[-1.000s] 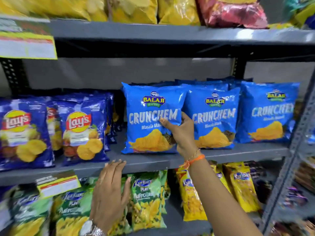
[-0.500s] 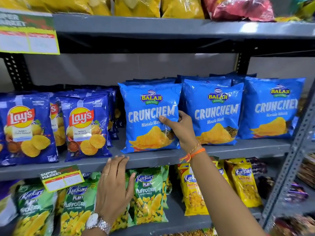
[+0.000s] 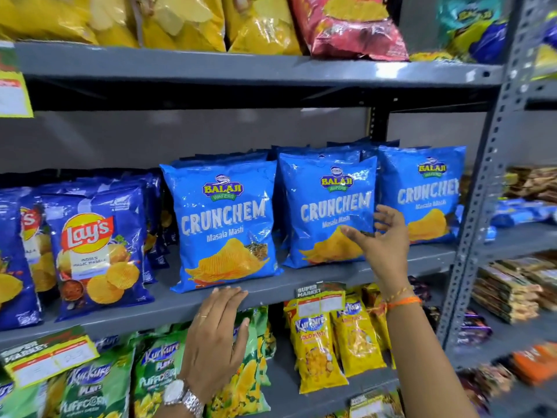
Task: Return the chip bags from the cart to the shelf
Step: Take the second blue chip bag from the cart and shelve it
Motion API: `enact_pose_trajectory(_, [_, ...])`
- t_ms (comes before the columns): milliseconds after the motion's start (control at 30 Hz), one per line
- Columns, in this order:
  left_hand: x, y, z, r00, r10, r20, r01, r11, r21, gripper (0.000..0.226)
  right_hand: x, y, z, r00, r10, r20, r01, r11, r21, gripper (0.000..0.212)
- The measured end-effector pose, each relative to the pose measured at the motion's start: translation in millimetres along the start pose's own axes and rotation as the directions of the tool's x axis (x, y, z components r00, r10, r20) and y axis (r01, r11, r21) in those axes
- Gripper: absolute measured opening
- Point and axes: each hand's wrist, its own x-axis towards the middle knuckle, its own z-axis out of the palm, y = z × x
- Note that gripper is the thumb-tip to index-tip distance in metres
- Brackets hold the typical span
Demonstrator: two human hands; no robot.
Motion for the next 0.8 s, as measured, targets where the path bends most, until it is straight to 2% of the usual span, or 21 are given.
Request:
enact_pose_trajectory(100, [3.6,0.1,6.8,0.999,-0.024,-0.025,0.024,1.000,-0.006,0.045,20.4,20.8,-6.0,0.995,0.028,0.098,-0.024,0.999,-0.042,0.086])
enact_pose_trajectory(233, [4.0,-1.4,11.2,0.999,-0.007,-0.050,0.007,1.000,0.001,0.043,37.0,40.7,-4.7,0.960,0.083,0.268,-0.092,0.996,0.020,0.082])
enact_pose_trajectory(333, [2.5,-6.9,15.4,0.999,0.005,-0.043,-0.005,1.000,0.010,0.043,43.2,46.1,-6.6,0.941,0.055,0.335,-0.076,0.996,0.051,0.078])
enact_pose_trajectory(400, [1.5,-9.5,17.6,0.999,0.002,-0.047,-0.002,1.000,0.001,0.043,46.1,47.1,-8.4,0.936,0.028,0.351,-0.055,0.996,0.067,0.076])
enact_pose_trajectory(533, [0.6,-8.7,19.8,0.998,-0.005,-0.062,0.004,1.000,-0.012,0.043,53.6,49.8,-14.3,0.948,0.034,0.315,-0.064,0.994,0.085,0.086])
enact_pose_trajectory(800, [2.1,-0.4,18.1,0.997,-0.031,-0.072,0.032,0.999,0.009,0.044,63.2,51.9,-17.8,0.927,0.073,0.367,-0.105,0.992,0.067,0.059])
